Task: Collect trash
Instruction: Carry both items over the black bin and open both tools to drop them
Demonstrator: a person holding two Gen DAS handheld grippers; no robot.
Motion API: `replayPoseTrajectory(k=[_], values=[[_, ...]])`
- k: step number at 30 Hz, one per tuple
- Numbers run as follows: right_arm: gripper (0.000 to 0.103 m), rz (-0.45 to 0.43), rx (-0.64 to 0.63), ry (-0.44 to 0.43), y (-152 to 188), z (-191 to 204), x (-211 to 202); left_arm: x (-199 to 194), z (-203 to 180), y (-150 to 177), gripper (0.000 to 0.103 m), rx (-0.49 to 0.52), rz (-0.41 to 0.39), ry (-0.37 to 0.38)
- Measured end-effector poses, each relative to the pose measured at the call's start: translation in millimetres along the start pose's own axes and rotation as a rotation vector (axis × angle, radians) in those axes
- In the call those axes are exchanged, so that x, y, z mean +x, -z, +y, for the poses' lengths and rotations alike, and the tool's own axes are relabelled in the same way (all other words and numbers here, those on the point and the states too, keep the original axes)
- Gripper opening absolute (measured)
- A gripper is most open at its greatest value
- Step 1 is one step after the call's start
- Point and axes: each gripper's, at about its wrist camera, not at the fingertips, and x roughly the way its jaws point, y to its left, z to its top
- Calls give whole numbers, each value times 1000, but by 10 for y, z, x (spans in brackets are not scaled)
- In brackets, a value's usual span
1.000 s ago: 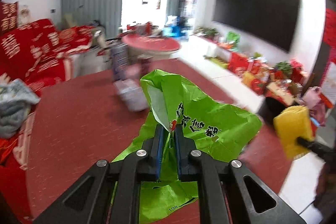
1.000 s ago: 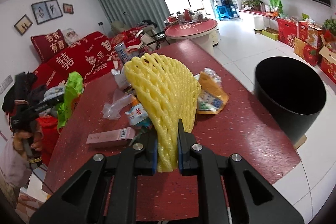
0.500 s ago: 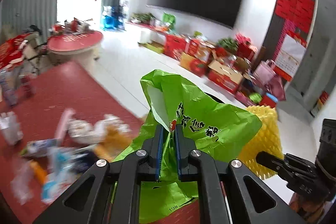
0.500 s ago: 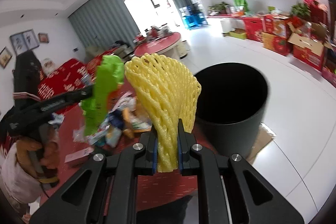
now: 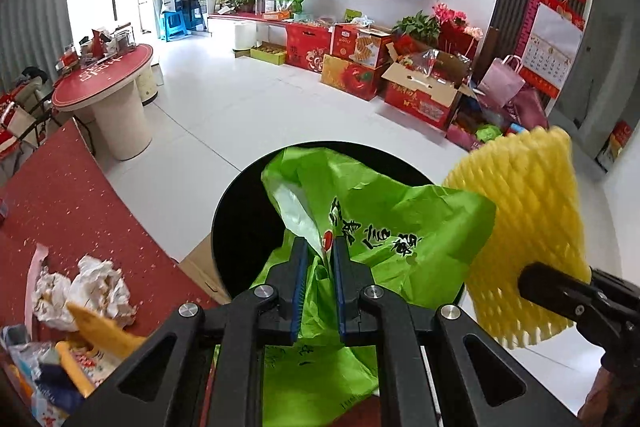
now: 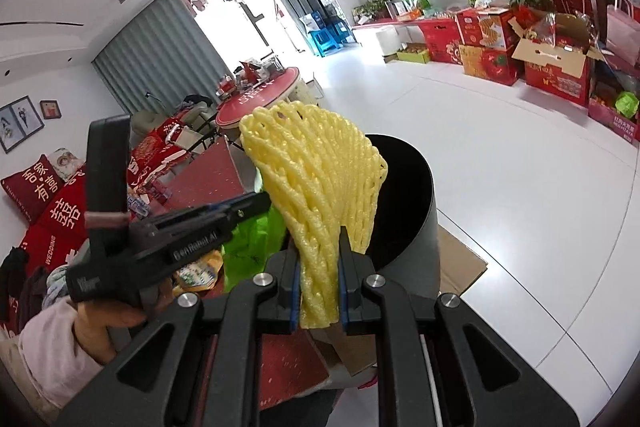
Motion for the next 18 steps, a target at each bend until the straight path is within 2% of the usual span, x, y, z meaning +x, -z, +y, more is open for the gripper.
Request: replayPoseTrajectory(k=[5,7,9,14,18], values=[[15,34,-2,15,-55,-40,184,179,-30,-59,103,-1,19,-30],[15,48,3,17,-42,-27,239,221,-17,-90,103,-13,4,-55],[15,56,9,23,-60,-58,288,166,-11,-115,103,-24,-46,-58],[18,100,8,42,-116,-93,450,57,-17,-121,103,12,-51,-66],[27,114,5,53,-119,-85,485,-41,-7,-117,103,7,-74,-64]])
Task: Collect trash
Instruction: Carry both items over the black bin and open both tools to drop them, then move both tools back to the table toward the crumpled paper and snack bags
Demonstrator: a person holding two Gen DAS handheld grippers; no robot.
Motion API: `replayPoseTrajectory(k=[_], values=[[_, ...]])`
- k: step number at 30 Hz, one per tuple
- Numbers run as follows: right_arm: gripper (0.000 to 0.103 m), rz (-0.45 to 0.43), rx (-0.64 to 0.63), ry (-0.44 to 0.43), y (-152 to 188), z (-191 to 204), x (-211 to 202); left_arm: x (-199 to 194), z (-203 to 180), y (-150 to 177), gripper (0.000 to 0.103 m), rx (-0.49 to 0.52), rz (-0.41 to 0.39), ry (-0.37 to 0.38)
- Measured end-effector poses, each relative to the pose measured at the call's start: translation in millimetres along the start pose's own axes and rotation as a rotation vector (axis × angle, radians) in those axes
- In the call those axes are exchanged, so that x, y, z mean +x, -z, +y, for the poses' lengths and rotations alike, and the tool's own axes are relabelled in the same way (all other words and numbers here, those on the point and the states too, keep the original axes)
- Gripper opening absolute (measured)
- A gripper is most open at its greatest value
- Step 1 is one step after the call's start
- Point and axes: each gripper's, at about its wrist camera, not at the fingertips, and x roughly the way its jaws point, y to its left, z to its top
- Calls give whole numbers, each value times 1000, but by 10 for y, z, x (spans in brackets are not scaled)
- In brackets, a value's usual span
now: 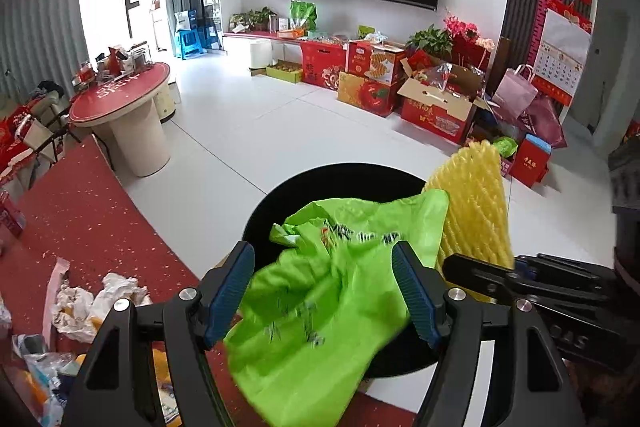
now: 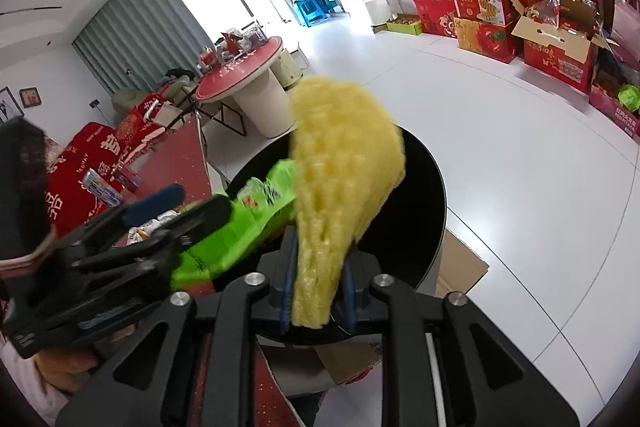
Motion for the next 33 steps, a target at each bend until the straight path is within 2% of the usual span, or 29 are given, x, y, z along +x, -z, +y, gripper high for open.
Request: replayPoseTrajectory(k=[3,5,7,8,13,19,23,25,33], values=[[28,12,1,3,-4,8,31,-121,62,14,103,-5,-15,6],[32,26,-7,5,-28,24,77,-166,83,36,103,0,-16,15],[43,42,-15,15,-46,24,114,-199,129,53,103,4,-17,5],[43,48,-20,18,-54,28,128,-220,151,77,103,1,-18,5],[44,63,-47,9,-62,123,76,-386,293,157,103,-34,-37,3],[45,92,-87,-42,12,306,0,-707,574,357,103,-81,-75,-11],[49,92,-111,-55,96,486,-80,-976,804,523,103,-108,-100,-38],[60,85,-126,-64,160,604,-133,-1120,954,592,103,-128,-109,-53],[68,103,-182,-109,396,1171,-134,-1734,1647,1007,103,-219,-181,-162]])
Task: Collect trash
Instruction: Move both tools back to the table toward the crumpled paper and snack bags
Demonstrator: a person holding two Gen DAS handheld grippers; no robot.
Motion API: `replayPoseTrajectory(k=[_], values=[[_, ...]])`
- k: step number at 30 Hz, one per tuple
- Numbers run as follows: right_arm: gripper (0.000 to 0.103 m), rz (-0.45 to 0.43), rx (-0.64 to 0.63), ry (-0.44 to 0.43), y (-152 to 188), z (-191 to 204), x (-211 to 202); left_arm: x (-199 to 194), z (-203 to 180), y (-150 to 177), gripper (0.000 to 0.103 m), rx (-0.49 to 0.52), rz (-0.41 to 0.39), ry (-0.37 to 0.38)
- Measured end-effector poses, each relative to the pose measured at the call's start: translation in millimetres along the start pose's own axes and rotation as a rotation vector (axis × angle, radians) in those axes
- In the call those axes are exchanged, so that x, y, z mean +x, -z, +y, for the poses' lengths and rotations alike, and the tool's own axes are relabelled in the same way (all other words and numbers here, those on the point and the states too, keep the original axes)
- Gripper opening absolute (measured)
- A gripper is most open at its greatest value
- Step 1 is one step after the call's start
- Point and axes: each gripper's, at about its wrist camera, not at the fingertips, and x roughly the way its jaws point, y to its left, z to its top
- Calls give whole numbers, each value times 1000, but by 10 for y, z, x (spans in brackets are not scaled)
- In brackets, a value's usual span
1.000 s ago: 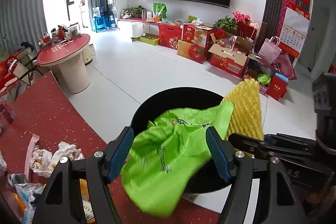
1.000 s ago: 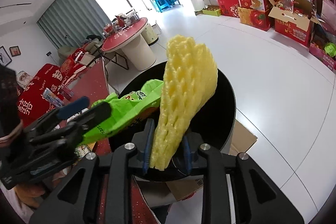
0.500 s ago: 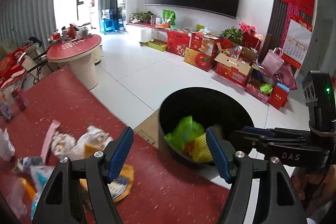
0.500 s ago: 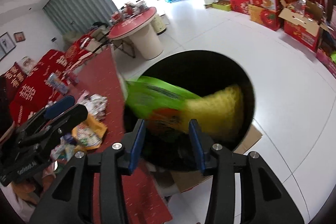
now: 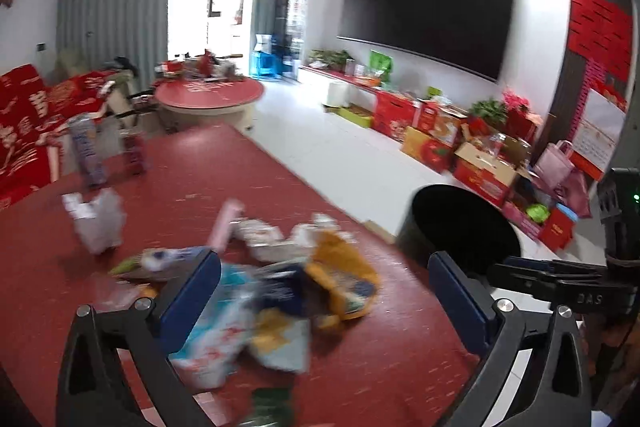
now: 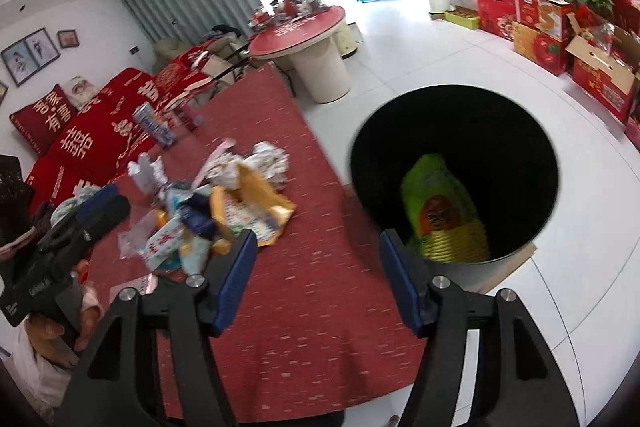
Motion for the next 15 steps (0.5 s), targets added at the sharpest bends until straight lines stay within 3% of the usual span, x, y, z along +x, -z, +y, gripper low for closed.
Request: replayPoseTrajectory(k=[4,9,15], values=[[70,23,-50,-23,33,354,121,-145,495,11,103,-44,-7,-95],[71,54,-106,-22,76,708,357,-177,1328,30,103,-185,45,-186],[70,91,-145,3,59,930,696,-44,2110,-14,103,-323,107,-196]])
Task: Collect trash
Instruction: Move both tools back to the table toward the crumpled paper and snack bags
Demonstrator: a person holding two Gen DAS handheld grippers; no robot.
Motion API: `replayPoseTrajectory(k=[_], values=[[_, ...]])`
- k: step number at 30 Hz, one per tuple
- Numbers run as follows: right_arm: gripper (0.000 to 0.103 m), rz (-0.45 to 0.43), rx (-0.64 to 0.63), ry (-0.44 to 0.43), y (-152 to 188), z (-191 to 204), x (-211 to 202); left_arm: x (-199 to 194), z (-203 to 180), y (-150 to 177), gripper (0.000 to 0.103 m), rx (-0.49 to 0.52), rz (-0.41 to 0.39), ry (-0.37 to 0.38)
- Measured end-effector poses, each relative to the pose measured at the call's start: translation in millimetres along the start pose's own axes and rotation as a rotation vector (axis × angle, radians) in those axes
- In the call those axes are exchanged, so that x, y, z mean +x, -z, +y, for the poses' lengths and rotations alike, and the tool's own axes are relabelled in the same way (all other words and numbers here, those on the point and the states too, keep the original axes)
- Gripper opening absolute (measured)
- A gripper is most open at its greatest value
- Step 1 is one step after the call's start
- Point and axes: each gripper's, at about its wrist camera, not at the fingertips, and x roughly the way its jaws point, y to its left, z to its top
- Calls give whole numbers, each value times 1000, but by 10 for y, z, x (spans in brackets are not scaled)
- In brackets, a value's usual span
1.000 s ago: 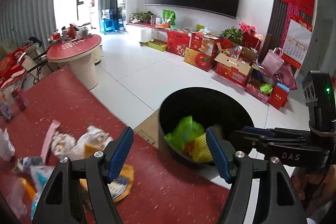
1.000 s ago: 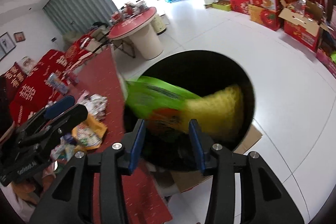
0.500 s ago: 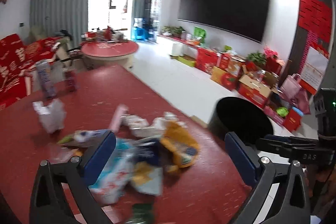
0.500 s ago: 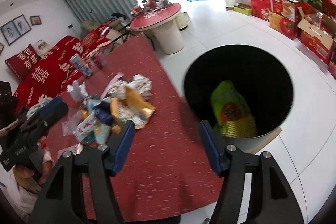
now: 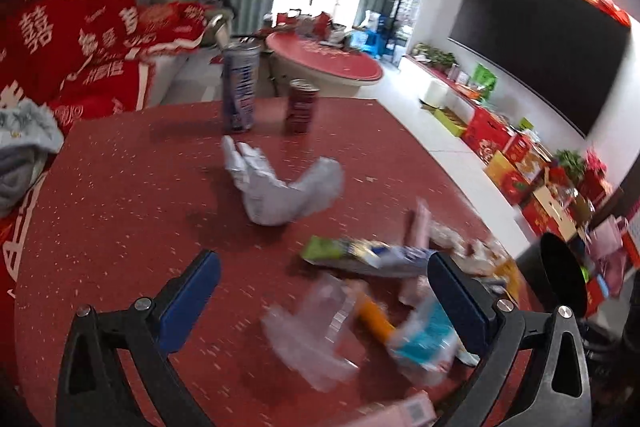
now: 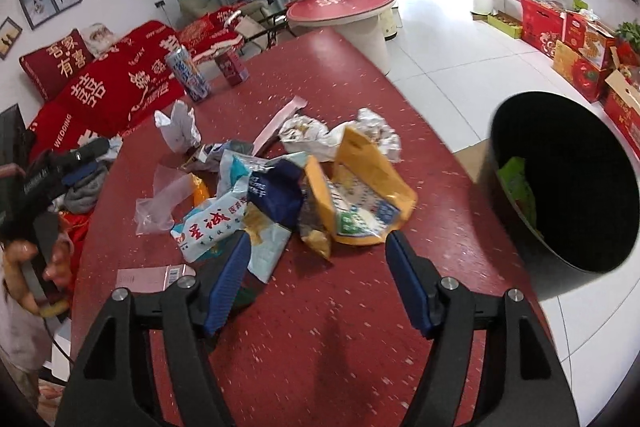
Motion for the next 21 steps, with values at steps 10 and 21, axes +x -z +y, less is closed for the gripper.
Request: replayPoseTrajectory(k=[10,21], values=[[60,37,-8,-98,-92,235,336,970,485,-465,103,-212,77,10],[55,100,13,-91,-145,287,710,1715,478,-476,103,-174,164,-67]])
